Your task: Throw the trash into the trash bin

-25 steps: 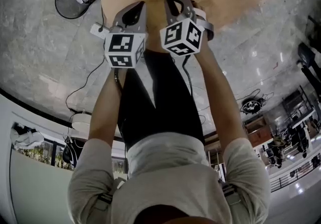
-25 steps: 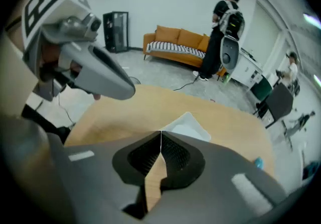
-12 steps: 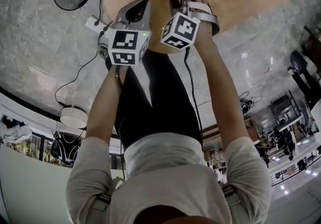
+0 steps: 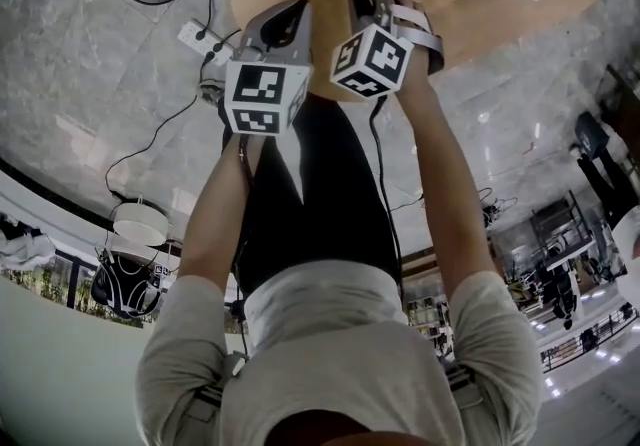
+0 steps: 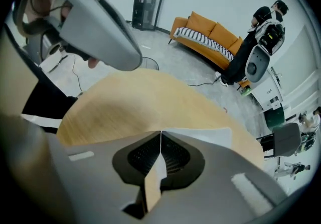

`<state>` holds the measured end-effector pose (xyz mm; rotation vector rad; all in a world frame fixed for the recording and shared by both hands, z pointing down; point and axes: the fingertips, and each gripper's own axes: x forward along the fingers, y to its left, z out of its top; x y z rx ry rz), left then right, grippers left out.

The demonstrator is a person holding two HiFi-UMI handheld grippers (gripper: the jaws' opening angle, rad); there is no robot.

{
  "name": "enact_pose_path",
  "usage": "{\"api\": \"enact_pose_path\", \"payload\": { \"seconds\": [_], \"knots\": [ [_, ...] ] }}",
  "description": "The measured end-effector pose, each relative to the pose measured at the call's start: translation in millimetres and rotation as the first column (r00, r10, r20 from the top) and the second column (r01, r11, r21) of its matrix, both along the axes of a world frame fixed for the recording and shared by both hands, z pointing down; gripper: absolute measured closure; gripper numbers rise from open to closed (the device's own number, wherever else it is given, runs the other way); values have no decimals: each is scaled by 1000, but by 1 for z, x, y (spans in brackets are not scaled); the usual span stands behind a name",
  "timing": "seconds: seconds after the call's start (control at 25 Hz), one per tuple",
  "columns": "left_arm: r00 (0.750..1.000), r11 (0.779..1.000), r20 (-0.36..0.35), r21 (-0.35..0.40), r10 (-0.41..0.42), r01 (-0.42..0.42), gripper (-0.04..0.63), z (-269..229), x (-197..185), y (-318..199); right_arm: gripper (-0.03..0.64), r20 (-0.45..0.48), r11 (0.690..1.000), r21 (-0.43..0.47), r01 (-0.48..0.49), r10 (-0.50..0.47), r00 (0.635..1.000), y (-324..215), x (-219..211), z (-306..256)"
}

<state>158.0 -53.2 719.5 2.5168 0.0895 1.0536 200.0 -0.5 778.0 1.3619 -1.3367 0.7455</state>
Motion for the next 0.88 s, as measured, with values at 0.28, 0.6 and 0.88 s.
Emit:
{"api": "enact_pose_path", "payload": {
  "seconds": [0.28, 0.6, 0.88],
  "knots": [
    [996, 996, -9, 22, -91, 92, 580, -41, -36, -41, 606, 70, 983, 161, -93, 82, 994, -52, -38, -70],
    [982, 982, -71, 60, -173, 178, 580, -122, -86, -92, 606, 154, 925, 335, -180, 135, 979, -107, -92, -177],
    [952, 950, -123, 111, -279, 293, 580, -191, -133, -133, 606, 271, 826, 470, -312, 201, 941, -145, -134, -265]
  ]
}}
